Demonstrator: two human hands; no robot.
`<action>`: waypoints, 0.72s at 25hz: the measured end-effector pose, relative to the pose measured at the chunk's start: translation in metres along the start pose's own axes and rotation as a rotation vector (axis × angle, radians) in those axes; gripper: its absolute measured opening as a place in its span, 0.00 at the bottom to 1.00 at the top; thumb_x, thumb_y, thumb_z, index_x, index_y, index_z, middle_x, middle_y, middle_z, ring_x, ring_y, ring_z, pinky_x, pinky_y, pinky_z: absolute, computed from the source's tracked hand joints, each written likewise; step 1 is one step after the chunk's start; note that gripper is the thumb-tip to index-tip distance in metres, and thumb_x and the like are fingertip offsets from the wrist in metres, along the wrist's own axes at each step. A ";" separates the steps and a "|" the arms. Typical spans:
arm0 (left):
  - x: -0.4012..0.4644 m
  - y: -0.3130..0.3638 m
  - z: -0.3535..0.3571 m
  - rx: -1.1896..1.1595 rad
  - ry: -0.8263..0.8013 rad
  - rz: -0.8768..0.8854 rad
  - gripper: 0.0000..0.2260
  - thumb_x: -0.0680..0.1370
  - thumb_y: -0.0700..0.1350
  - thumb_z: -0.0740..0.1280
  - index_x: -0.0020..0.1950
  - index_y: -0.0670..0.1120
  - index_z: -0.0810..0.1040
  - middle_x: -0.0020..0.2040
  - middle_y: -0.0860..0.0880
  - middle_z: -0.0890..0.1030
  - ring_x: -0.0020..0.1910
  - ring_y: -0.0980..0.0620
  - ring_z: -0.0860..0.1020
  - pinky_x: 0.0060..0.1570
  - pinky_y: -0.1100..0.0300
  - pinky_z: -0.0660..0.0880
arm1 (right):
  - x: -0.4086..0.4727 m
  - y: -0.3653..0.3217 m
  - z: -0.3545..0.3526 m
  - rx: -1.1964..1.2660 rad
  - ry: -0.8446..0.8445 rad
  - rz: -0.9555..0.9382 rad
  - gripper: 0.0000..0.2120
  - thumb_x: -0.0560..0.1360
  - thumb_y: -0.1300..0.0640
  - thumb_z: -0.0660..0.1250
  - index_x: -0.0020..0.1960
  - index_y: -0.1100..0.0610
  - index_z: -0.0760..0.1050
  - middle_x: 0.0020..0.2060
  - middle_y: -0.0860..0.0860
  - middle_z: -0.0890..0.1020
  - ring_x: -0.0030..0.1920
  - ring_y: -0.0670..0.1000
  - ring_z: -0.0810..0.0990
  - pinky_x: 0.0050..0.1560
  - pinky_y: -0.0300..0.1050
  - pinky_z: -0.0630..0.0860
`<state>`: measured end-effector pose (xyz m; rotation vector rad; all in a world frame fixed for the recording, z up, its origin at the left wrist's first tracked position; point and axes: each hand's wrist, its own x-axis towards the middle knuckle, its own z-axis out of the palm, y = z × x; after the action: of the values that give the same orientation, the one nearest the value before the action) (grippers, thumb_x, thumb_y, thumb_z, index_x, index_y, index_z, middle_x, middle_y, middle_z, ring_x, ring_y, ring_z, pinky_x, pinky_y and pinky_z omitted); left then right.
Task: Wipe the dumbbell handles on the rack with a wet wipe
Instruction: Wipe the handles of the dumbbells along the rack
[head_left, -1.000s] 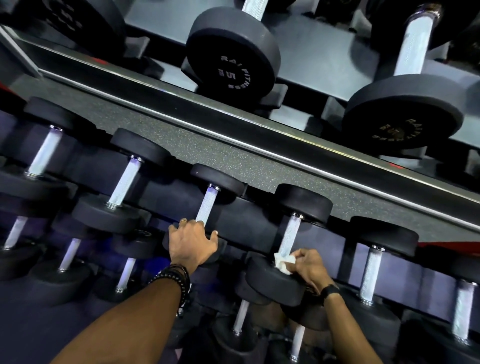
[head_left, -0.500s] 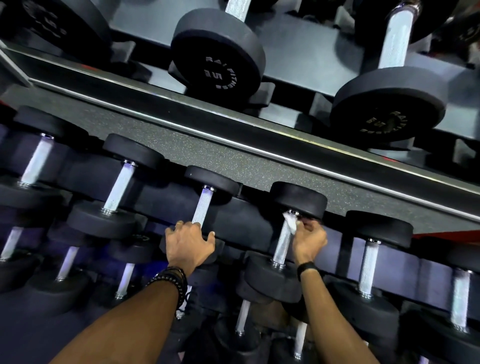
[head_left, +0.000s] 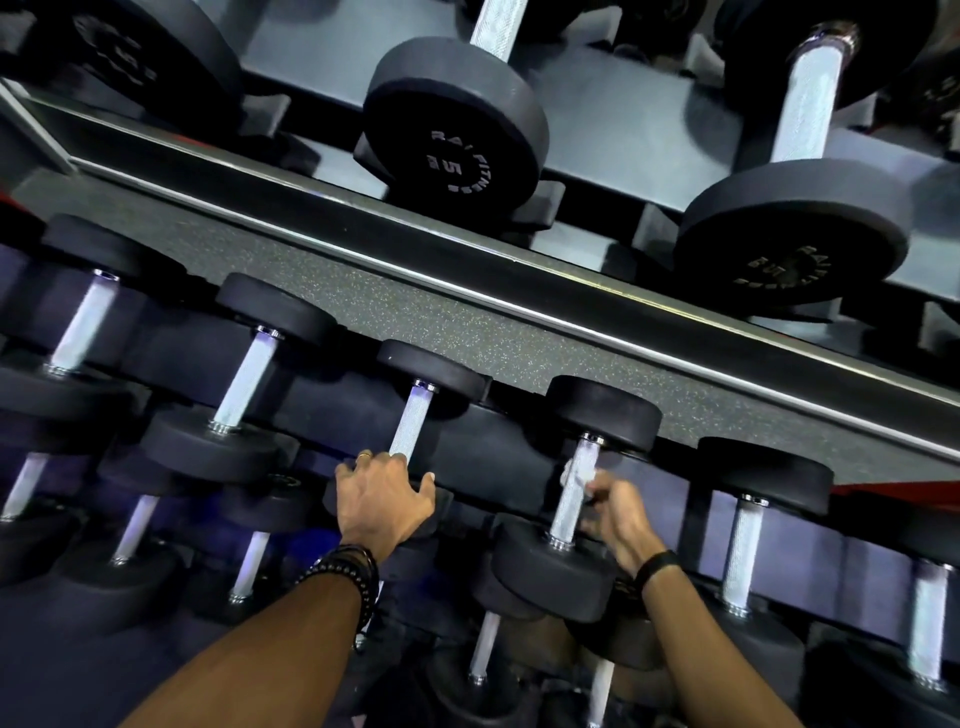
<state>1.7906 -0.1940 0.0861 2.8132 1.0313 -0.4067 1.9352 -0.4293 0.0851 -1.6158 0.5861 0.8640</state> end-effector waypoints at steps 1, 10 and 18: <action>0.000 0.000 0.001 -0.001 0.000 0.001 0.22 0.73 0.65 0.58 0.46 0.48 0.81 0.44 0.50 0.82 0.50 0.48 0.77 0.50 0.50 0.70 | -0.010 0.006 -0.004 -0.060 -0.114 0.038 0.10 0.66 0.65 0.59 0.42 0.58 0.78 0.35 0.53 0.78 0.36 0.52 0.75 0.37 0.44 0.73; -0.001 0.001 0.000 0.001 0.000 -0.010 0.22 0.73 0.65 0.59 0.45 0.48 0.81 0.44 0.50 0.82 0.51 0.48 0.77 0.50 0.50 0.69 | 0.011 0.013 0.003 -0.001 -0.225 -0.039 0.06 0.69 0.64 0.72 0.45 0.63 0.78 0.35 0.56 0.79 0.36 0.51 0.78 0.43 0.42 0.77; -0.003 0.001 -0.002 0.008 0.009 -0.012 0.21 0.74 0.63 0.60 0.46 0.47 0.81 0.44 0.49 0.83 0.51 0.47 0.77 0.50 0.50 0.69 | 0.029 -0.017 0.017 0.070 -0.109 -0.041 0.09 0.68 0.58 0.75 0.43 0.59 0.77 0.32 0.53 0.77 0.26 0.46 0.75 0.29 0.38 0.75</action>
<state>1.7900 -0.1962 0.0893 2.8193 1.0515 -0.4011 1.9617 -0.4073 0.0709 -1.5026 0.4996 0.8857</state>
